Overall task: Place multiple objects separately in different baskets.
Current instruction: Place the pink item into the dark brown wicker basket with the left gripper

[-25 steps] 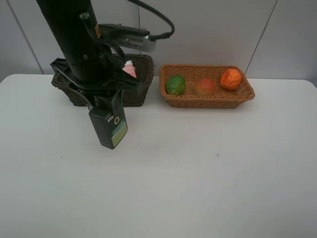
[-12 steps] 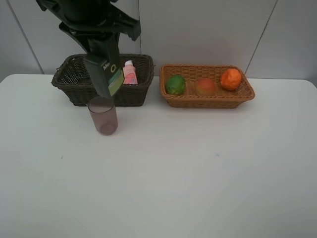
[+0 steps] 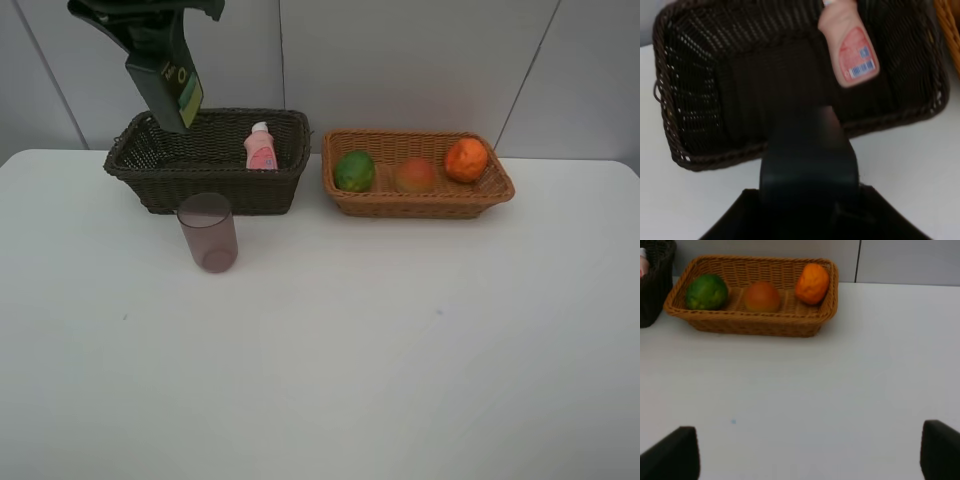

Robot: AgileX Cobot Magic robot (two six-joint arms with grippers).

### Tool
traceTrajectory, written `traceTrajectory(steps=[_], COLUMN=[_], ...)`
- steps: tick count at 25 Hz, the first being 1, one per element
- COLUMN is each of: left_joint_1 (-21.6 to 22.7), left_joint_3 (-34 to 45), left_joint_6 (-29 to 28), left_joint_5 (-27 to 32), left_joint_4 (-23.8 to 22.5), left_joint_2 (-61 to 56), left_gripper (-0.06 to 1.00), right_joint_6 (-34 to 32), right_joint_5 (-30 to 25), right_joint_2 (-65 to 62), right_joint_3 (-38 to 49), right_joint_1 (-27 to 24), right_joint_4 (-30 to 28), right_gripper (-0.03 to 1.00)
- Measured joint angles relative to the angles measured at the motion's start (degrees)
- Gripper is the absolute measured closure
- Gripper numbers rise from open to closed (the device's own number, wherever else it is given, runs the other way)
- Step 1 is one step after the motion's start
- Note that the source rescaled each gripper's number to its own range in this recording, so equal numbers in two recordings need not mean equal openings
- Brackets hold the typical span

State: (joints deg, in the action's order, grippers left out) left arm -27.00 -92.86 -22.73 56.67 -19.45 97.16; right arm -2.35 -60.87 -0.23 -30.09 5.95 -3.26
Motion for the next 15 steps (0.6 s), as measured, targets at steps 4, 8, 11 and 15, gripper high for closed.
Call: traceTrajectory(steps=[4,8,11,15], left_joint_1=[4.71,8.78,11.13,12.87], left_joint_3=[-0.09,-0.09,-0.09,-0.09], left_joint_6=[-0.18,-0.29,-0.29,-0.29], left_joint_5=[-6.0,-10.24,-13.65,-17.71], left_joint_4=[-0.38,-0.44,-0.49,-0.1], left_joint_2=[1.66,5.11,8.58,13.14], left_gripper=[0.44,0.44,0.44,0.44], right_joint_6=[0.0,0.0,0.0,0.0], right_joint_5=[0.0,0.0,0.0,0.0], right_joint_2=[0.0,0.0,0.0,0.0], right_joint_3=[0.0,0.0,0.0,0.0], right_joint_1=[0.0,0.0,0.0,0.0], right_joint_4=[0.0,0.0,0.0,0.0], right_gripper=[0.03,0.03,0.03,0.03])
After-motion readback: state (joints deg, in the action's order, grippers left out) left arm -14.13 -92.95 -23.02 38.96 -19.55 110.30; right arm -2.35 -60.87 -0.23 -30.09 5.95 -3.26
